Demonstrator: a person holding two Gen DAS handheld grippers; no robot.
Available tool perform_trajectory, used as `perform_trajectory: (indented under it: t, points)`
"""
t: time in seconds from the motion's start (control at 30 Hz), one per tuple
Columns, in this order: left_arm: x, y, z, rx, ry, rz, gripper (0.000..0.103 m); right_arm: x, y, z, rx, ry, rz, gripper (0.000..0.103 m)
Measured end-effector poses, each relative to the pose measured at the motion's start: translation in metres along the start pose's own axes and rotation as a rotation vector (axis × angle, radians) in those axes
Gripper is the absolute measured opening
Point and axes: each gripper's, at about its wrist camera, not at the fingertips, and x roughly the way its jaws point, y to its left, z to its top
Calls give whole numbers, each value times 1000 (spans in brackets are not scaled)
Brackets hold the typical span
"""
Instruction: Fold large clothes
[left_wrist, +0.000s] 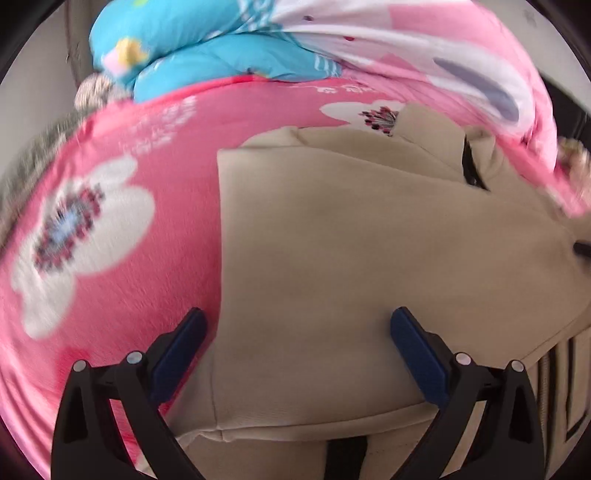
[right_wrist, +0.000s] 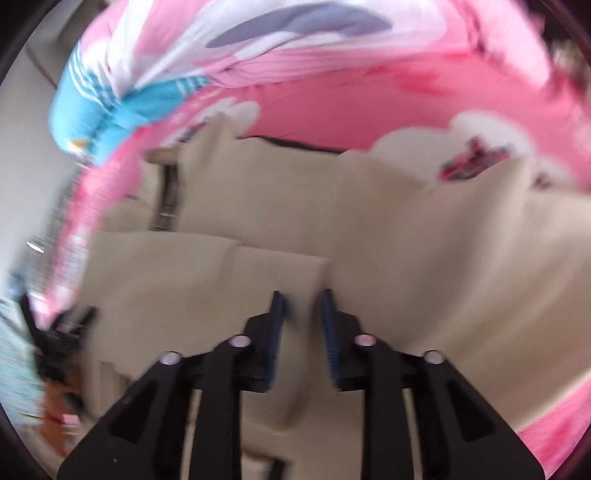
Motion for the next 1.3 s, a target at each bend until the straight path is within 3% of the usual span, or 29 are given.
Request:
perform_trajectory:
  t: [0.1,0.17,0.23,0.3,0.37,0.47,0.53,0.6,0.67,0.8,0.97,1.1,1.3]
  points:
    - [-1,4,-1,-21,1,-17,98,-33,23,-2,-90,-92,15,50]
    - [1,5,-3,-27,0,-27,98,-39,48,-7,-168,-101,37,50]
    - [2,6,-6,-28,-3,-28,98,-29,75,-16,-251,-72,33,50]
    - [2,5,-7,-29,-2,-31,98,4,92,-30,-295,8,-26,48]
    - [2,6,-5,-30,5,-40,98,32,89,-42,-281,78,-62,48]
    - [-10,10,-1,-23,17,-53,98,17,84,-44,-245,33,-43,51]
    - [-33,8,2,0,-31,-65,98,-10,71,-45,-182,-18,30,63]
    - [-54,0,4,27,-109,-72,98,-45,48,-49,-100,-98,94,81]
    - [-65,-16,9,59,-144,-88,98,-70,16,-54,-18,-148,102,84]
    - [-52,-56,19,100,-92,-171,98,-110,-65,-69,144,-225,47,87]
    - [8,-88,16,109,64,-77,98,-138,-206,-96,446,-305,-52,87]
    - [18,-92,4,122,11,-31,99,-141,-295,-115,672,-345,-80,87]
    - [17,-86,1,101,-8,-77,99,-107,-378,-120,945,-379,23,70]
